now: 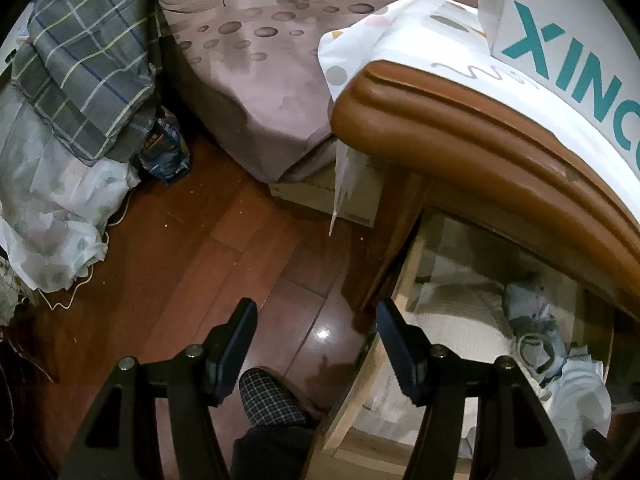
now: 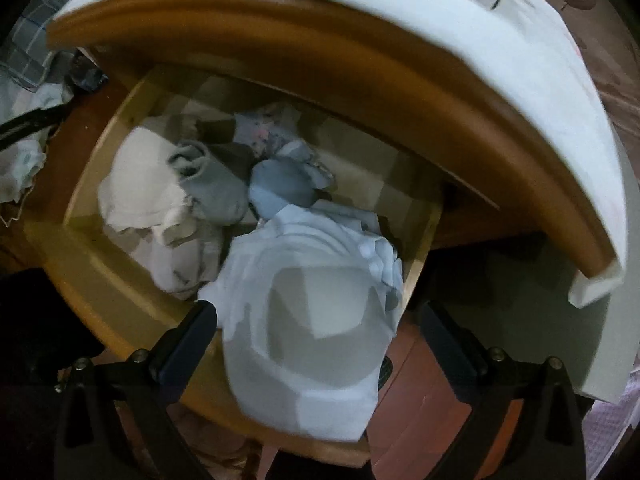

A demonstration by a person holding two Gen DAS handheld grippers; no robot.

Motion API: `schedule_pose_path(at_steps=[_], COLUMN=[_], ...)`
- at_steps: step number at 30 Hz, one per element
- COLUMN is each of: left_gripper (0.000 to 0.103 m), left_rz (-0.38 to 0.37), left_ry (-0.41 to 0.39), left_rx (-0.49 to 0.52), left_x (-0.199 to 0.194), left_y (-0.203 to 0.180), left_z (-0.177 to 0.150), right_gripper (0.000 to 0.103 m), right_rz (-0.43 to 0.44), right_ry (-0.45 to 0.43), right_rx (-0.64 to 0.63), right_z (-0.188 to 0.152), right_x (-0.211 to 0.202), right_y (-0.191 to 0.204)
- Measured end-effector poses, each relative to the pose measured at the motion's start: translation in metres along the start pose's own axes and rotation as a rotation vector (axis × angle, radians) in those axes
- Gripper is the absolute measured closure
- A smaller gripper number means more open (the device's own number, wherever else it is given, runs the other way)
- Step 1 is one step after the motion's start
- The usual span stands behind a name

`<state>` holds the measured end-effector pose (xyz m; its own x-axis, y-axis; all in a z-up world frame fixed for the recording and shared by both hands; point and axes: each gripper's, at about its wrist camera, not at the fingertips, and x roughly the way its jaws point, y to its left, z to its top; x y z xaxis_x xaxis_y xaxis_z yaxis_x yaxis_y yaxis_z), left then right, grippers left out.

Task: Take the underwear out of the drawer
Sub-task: 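Reach into the drawer and grasp the white underwear with the right tool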

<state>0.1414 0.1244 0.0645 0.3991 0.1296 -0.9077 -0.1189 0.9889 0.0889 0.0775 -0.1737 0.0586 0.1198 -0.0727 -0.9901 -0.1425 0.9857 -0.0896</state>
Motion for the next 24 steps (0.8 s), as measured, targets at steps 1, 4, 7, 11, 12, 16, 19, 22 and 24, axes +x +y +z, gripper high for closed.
schedule_pose_path(at_steps=[1,4,7,11,12,16,19,22,24], left_gripper=[0.039,0.039,0.039,0.039,0.039,0.039,0.039,0.039,0.039], left_rz=[-0.001,-0.009,-0.004,-0.005,-0.007,-0.002,0.000,-0.001,-0.005], left_ry=[0.005,0.016,0.010,0.020,0.021,0.022,0.024,0.024,0.027], left_rx=[0.000,0.005,0.018,0.023,0.024,0.035,0.040,0.039,0.037], left_x=[0.001,0.003,0.003,0.005,0.005,0.005,0.007,0.007,0.007], left_y=[0.000,-0.001,-0.004,-0.005,-0.005,-0.008,-0.010,-0.011,-0.011], left_z=[0.000,-0.001,-0.002,-0.003,-0.004,-0.005,-0.006,-0.007,-0.007], right_gripper=[0.002,0.002,0.002,0.002,0.002,0.003,0.018,0.039,0.055], right_rz=[-0.009,-0.007,-0.013,-0.029,-0.026,-0.007,0.031,0.066,0.082], right_ry=[0.007,0.027,0.054,0.095,0.103,0.124,0.114,0.111,0.097], right_rx=[0.001,-0.004,-0.015,-0.041,-0.042,-0.032,-0.019,-0.023,-0.031], right_z=[0.001,0.001,-0.001,-0.002,-0.002,0.001,0.001,0.000,-0.002], right_x=[0.006,0.023,0.039,0.059,0.064,0.073,0.072,0.068,0.063], right_y=[0.001,0.005,0.009,0.016,0.017,0.016,0.014,0.016,0.019])
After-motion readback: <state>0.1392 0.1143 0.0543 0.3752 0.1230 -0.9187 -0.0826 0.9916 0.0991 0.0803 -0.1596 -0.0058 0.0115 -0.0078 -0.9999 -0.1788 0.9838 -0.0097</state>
